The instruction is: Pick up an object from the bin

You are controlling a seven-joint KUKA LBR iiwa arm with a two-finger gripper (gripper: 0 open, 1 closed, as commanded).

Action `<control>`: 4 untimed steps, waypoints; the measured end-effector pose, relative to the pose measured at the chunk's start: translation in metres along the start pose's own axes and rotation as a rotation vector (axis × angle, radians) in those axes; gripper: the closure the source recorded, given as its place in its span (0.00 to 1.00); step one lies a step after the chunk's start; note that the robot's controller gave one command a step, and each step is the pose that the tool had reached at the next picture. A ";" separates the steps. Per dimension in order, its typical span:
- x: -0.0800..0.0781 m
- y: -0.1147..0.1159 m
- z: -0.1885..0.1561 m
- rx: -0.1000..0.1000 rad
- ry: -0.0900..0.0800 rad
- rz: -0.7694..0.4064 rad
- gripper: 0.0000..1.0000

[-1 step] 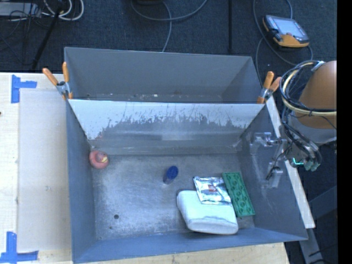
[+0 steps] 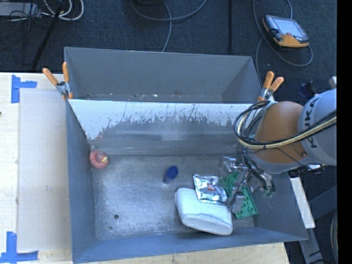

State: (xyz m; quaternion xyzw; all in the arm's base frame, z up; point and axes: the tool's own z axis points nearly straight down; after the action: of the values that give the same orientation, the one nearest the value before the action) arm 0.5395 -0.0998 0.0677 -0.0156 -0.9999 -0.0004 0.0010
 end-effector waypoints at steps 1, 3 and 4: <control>-0.003 0.001 -0.005 0.000 -0.009 -0.004 1.00; -0.001 0.000 -0.003 0.001 -0.003 -0.007 1.00; -0.001 0.000 -0.003 0.001 -0.004 -0.008 0.00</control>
Offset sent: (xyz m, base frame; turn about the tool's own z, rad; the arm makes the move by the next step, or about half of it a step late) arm 0.0000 0.0000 0.0000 0.0000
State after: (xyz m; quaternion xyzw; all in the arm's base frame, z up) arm 0.5406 -0.1002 0.0703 -0.0115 -0.9999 0.0003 -0.0010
